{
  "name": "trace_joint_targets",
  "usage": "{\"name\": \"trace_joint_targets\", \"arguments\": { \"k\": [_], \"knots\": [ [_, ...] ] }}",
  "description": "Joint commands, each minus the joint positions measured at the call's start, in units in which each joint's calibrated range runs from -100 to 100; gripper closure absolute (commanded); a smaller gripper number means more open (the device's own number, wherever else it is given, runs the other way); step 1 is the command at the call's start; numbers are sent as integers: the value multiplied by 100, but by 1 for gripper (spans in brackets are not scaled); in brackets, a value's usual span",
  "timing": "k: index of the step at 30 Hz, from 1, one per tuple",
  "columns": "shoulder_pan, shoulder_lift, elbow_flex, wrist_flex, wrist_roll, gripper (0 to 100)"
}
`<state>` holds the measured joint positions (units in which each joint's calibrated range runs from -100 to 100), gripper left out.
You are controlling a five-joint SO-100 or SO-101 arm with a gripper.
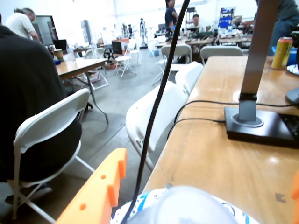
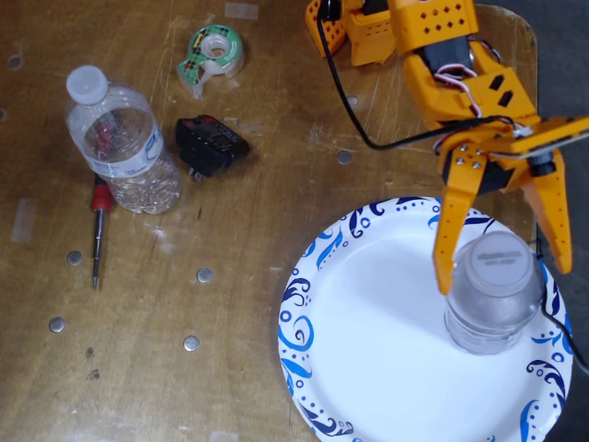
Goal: Move the bottles to the plate
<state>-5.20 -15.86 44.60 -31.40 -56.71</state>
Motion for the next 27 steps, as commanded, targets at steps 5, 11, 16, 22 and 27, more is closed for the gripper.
{"name": "trace_joint_targets", "arguments": {
  "k": [5, 11, 16, 22, 27],
  "knots": [
    [105, -868, 341, -10, 141, 63],
    [450, -1163, 648, -10, 131, 64],
    [1086, -1399, 720, -10, 146, 64],
    [1883, -1618, 819, -10, 146, 64],
    [2983, -1947, 747, -88, 146, 64]
  ]
}}
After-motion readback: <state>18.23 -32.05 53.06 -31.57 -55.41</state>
